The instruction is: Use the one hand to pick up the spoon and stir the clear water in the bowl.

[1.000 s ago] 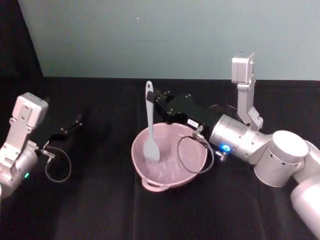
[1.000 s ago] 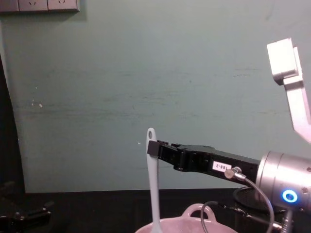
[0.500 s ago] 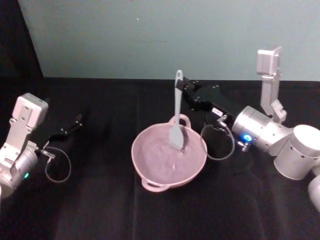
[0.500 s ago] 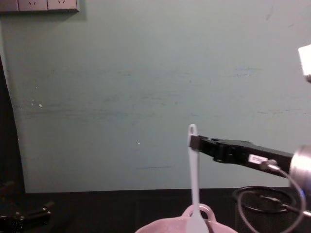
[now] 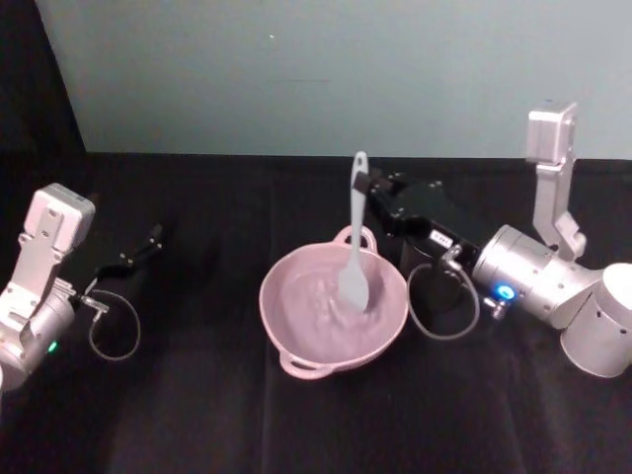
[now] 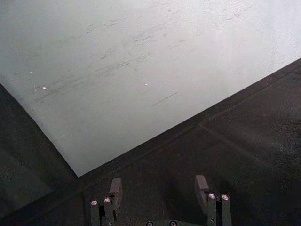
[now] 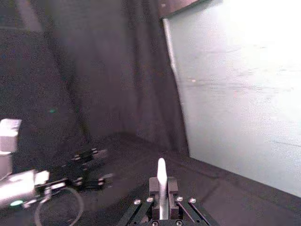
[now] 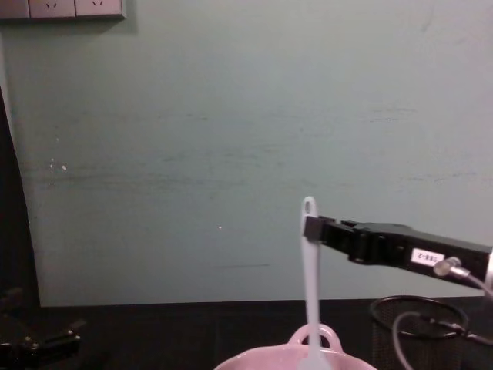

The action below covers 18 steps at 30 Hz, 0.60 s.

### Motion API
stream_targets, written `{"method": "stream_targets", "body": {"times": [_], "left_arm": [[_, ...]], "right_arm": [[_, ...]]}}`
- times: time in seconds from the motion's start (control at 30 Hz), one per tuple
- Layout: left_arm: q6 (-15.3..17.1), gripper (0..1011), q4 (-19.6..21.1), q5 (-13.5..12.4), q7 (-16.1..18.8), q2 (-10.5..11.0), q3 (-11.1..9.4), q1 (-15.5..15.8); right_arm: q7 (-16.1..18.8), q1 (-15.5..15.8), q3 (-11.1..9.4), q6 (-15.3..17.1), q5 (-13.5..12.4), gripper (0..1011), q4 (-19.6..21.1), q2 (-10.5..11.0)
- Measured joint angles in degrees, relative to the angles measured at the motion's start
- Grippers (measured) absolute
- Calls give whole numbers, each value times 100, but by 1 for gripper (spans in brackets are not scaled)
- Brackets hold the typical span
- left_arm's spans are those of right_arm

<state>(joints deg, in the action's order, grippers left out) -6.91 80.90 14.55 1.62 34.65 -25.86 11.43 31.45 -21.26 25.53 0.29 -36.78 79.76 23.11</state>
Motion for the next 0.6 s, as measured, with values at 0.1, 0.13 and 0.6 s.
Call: {"method": "stream_targets", "body": {"times": [0.1, 0.13, 0.6], "left_arm": [[0, 1011, 0, 0, 0, 0, 0, 0], [0, 1011, 0, 0, 0, 0, 0, 0], [0, 1011, 0, 0, 0, 0, 0, 0]], "right_arm": [[55, 34, 96, 35, 11, 113, 127, -3], [88, 41, 151, 42, 12, 113, 170, -21], [238, -203, 524, -19, 14, 113, -84, -391]]}}
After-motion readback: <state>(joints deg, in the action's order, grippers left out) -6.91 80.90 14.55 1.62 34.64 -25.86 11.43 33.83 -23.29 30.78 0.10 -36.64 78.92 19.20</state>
